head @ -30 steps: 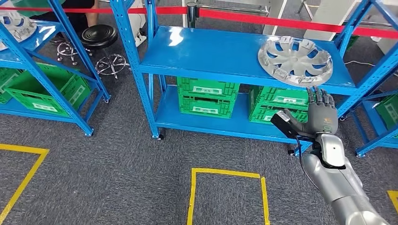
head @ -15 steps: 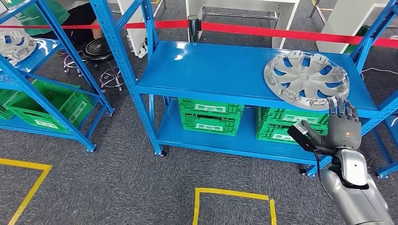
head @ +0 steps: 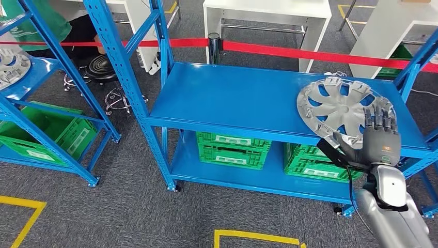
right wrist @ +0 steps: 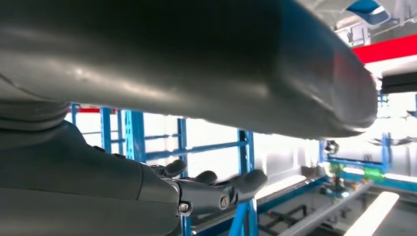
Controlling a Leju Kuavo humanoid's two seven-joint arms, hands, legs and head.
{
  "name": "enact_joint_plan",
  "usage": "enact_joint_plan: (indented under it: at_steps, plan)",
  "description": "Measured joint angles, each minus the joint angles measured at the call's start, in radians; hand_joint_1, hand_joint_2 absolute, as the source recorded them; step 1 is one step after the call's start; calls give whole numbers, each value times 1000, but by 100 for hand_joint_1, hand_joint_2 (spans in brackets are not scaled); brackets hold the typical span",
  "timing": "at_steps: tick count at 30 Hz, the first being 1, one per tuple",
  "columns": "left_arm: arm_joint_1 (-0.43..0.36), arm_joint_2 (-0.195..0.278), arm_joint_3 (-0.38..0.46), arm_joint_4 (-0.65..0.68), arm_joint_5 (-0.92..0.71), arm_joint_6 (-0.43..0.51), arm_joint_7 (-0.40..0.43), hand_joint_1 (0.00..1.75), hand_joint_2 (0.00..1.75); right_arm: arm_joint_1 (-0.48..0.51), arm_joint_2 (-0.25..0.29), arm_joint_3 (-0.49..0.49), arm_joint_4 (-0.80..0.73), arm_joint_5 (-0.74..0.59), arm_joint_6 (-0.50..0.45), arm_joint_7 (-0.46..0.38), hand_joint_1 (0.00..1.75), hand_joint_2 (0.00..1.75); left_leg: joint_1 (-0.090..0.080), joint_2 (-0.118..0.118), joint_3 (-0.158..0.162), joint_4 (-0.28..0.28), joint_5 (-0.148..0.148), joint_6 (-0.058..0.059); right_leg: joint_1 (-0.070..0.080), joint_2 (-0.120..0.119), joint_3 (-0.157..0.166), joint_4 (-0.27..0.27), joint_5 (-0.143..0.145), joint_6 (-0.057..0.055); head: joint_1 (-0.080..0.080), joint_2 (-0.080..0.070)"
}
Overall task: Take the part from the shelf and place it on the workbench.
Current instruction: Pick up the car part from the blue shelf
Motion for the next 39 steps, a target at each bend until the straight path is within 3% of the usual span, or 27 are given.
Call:
enact_joint_plan:
  at_steps: [2,3,4,6,8,10,12,14,16,18,19,20,22,23,24,26,27,29,30,31,33,34,35,38,39]
  plan:
    - [1,0,0,0,4,0,-3,0,0,6,0,-4,0,4,0,-4,0,0,4,-3,17,1,-20,-5,-9,-2,-69,44,-64,13,0,0]
    - [4,-1,0,0,7,1,-6,0,0,10,0,-7,0,6,0,-8,0,0,7,-4,25,3,-31,-10,-14,-3,-86,25,-68,21,0,0]
    - [7,-1,0,1,10,2,-8,0,0,12,0,-10,0,9,-1,-11,0,0,12,-5,34,7,-42,-16,-20,-4,-89,-20,-42,30,0,0]
    - [12,1,1,1,15,5,-11,0,0,17,2,-15,0,15,-2,-16,0,0,21,-6,49,21,-68,-34,-28,-17,-76,-124,64,46,2,0]
    - [15,5,1,0,17,9,-12,0,0,22,7,-18,0,19,-2,-17,0,0,23,-4,57,29,-91,-52,-25,-31,-67,-168,117,31,5,0]
    - [15,6,1,0,18,11,-12,0,0,23,11,-23,-3,19,-2,-18,0,0,23,0,67,38,-100,-66,-20,-29,-59,-167,107,-2,4,0]
    - [13,6,2,0,18,12,-12,0,0,23,12,-34,-10,21,-3,-20,0,0,26,4,52,81,-93,-75,-20,-24,-41,-169,96,-24,0,0]
    - [11,5,2,0,19,13,-11,0,0,24,14,-42,-15,25,-2,-23,0,0,27,7,-17,183,-95,-81,-18,-22,-17,-173,81,-39,-3,0]
    - [13,6,2,0,19,13,-10,0,0,29,17,-47,-17,31,-2,-25,0,0,26,7,-115,299,-136,-83,-14,-19,8,-177,59,-45,-5,0]
    - [19,6,2,0,19,13,-10,0,0,33,21,-51,-17,37,0,-25,0,0,21,7,-181,330,-173,-76,-9,-14,41,-182,35,-45,-6,0]
    - [22,6,2,0,20,13,-10,0,0,33,24,-53,-17,40,0,-24,0,0,17,7,-192,300,-165,-68,-7,-12,61,-185,21,-45,-7,0]
    - [24,6,2,0,20,13,-11,0,0,33,26,-55,-17,43,0,-23,0,0,10,6,-192,245,-127,-55,-4,-11,81,-189,7,-45,-7,0]
    - [29,8,2,1,20,13,-11,0,0,35,33,-57,-17,51,1,-19,0,0,-10,2,-182,113,12,-26,0,-8,115,-200,-20,-43,-7,0]
    - [31,9,2,1,20,14,-11,0,0,36,37,-57,-17,54,1,-17,0,0,-18,-3,-175,67,68,-17,1,-6,131,-210,-34,-40,-7,0]
    - [33,10,2,1,20,15,-11,0,0,37,40,-58,-17,57,-1,-15,0,0,-23,-8,-167,41,98,-12,3,-4,146,-217,-39,-37,-7,0]
    - [32,8,3,1,22,24,-14,0,0,35,44,-62,-18,55,-7,-13,0,0,-20,-11,-141,28,90,-10,6,-1,162,-207,-27,-28,-7,0]
    - [30,7,3,0,27,29,-16,0,0,34,45,-65,-18,52,-10,-13,0,0,-17,-10,-125,21,84,-6,6,-1,151,-172,-6,-22,-7,0]
    - [26,6,4,0,37,37,-18,0,0,32,49,-69,-17,43,-13,-13,0,87,-12,-11,-95,12,67,1,4,-3,82,-65,15,-12,-7,0]
    - [25,6,5,0,41,39,-18,0,0,32,52,-69,-16,31,-9,-16,0,131,-12,-11,-82,10,54,3,3,-4,36,-12,-1,-8,-6,0]
    - [24,6,7,0,43,41,-18,0,0,32,57,-70,-14,11,2,-21,0,175,-11,-12,-69,10,42,3,2,-4,-7,23,-40,-5,-5,0]
    - [26,6,9,1,46,43,-19,0,0,33,72,-72,-10,-54,40,-36,0,175,-11,-13,-41,11,15,2,-1,-5,-71,37,-126,1,-5,0]
    - [27,6,10,1,46,44,-20,0,0,36,80,-73,-8,-91,61,-45,0,175,-11,-14,-24,12,1,1,-2,-5,-90,13,-135,1,-5,0]
    - [27,6,10,1,47,45,-22,0,0,40,87,-74,-7,-126,77,-53,0,175,-11,-15,-9,14,-12,0,-2,-5,-99,-27,-104,1,-4,0]
    - [28,6,11,2,46,45,-25,0,0,58,102,-74,-6,-197,97,-70,0,175,-13,-23,16,25,-47,-12,0,-6,-99,-156,94,-10,-4,0]
    - [28,6,11,2,44,45,-24,0,0,63,106,-75,-7,-209,98,-72,0,175,-14,-26,19,30,-54,-18,2,-6,-98,-172,130,-16,-4,0]
